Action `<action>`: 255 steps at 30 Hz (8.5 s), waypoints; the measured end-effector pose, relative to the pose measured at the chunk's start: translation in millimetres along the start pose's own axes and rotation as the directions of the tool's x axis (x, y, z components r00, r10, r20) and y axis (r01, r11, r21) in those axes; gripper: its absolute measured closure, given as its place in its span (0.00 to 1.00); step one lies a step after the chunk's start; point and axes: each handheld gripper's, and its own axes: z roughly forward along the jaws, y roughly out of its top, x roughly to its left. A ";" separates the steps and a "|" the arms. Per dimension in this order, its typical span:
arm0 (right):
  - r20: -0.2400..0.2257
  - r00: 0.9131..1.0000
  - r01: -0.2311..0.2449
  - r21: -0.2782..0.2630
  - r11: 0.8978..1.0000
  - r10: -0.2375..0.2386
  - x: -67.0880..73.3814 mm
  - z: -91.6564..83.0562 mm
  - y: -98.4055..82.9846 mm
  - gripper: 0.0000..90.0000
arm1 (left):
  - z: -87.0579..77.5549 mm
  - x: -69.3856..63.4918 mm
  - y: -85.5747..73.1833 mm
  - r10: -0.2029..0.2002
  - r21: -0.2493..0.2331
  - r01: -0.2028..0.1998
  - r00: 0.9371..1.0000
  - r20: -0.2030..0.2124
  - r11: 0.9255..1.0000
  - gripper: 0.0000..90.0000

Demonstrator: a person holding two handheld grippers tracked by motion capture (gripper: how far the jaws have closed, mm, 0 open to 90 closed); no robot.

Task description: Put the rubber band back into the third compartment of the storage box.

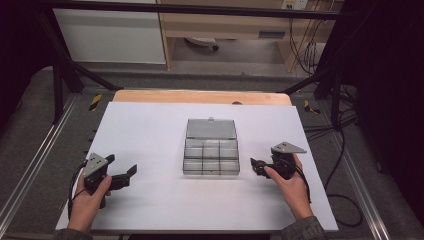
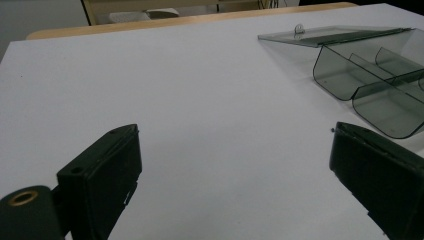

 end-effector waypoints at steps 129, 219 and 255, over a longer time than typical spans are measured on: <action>-0.260 0.965 -0.004 -0.166 0.986 -0.039 45.9 -4.8 68.0 0.96 | -17.5 8.7 -12.3 0.029 0.059 -0.032 0.999 0.045 0.998 0.06; -0.283 0.959 0.004 0.032 0.999 0.005 62.1 60.1 57.2 0.95 | -14.5 5.3 -13.7 0.051 0.083 -0.057 0.996 0.070 0.995 0.06; -0.238 0.971 0.022 0.094 0.995 0.001 59.1 73.0 54.0 0.94 | -13.9 4.4 -14.1 0.058 0.089 -0.064 0.995 0.078 0.994 0.06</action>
